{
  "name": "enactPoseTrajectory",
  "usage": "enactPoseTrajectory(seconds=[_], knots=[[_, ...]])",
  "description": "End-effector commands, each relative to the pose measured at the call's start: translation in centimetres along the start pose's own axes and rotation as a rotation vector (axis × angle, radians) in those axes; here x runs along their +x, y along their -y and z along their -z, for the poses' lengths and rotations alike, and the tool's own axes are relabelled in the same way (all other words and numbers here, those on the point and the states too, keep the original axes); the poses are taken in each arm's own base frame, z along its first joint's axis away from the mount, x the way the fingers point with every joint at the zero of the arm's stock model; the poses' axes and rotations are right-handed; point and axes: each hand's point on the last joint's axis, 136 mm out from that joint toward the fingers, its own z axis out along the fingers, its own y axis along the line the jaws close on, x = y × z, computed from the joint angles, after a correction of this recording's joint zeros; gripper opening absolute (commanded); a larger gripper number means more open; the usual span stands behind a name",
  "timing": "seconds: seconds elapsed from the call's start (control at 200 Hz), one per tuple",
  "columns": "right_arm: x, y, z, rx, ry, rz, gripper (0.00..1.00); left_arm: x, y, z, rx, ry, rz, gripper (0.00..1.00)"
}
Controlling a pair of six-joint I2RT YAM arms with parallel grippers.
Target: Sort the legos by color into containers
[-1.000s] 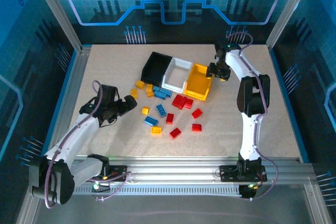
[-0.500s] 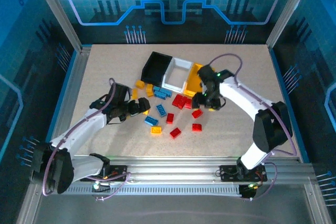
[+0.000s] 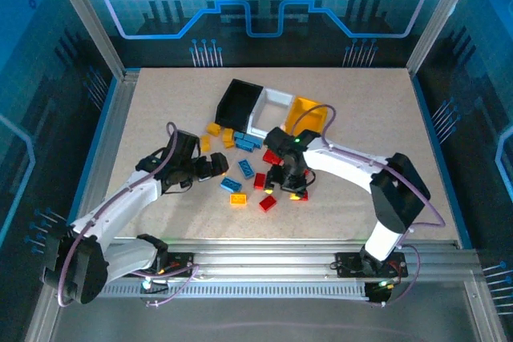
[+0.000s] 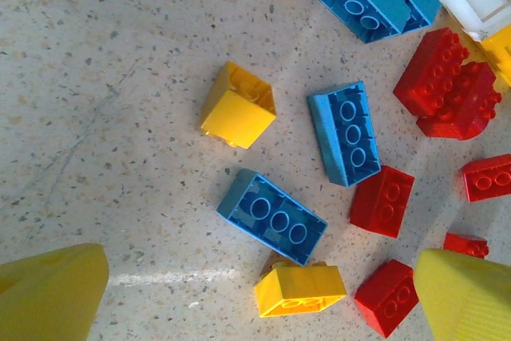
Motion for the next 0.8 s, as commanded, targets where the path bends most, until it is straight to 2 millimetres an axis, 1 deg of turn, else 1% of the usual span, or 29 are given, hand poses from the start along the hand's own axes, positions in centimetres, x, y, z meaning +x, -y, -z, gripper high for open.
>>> enactPoseTrajectory(seconds=[0.0,0.15,0.31,0.465,0.575,0.695,0.79], knots=[[0.8,-0.8,-1.2,0.048,-0.036,-0.092,0.66,0.7,-1.4,0.3,-0.046,0.006,0.016,0.99],[1.1,-1.2,-2.4,0.061,-0.039,-0.139,0.66,0.7,-1.6,0.6,-0.045,0.02,0.027,0.99],[1.3,-1.1,-3.5,0.095,-0.049,-0.151,0.68,1.1,-2.0,0.9,-0.046,0.028,0.03,0.99],[0.6,-1.7,-4.6,0.098,-0.044,-0.164,0.7,1.3,-2.8,1.4,-0.06,0.035,0.025,0.99],[0.6,-2.1,-5.6,0.109,-0.059,-0.17,0.71,1.2,-3.3,1.8,-0.059,0.042,0.037,0.99],[0.4,-2.0,-6.1,0.12,-0.051,-0.169,0.7,1.1,-3.6,2.2,-0.053,0.049,0.051,0.99],[0.4,-1.7,-6.5,0.137,-0.056,-0.167,0.66,1.1,-3.8,2.4,-0.053,0.053,0.054,0.99]])
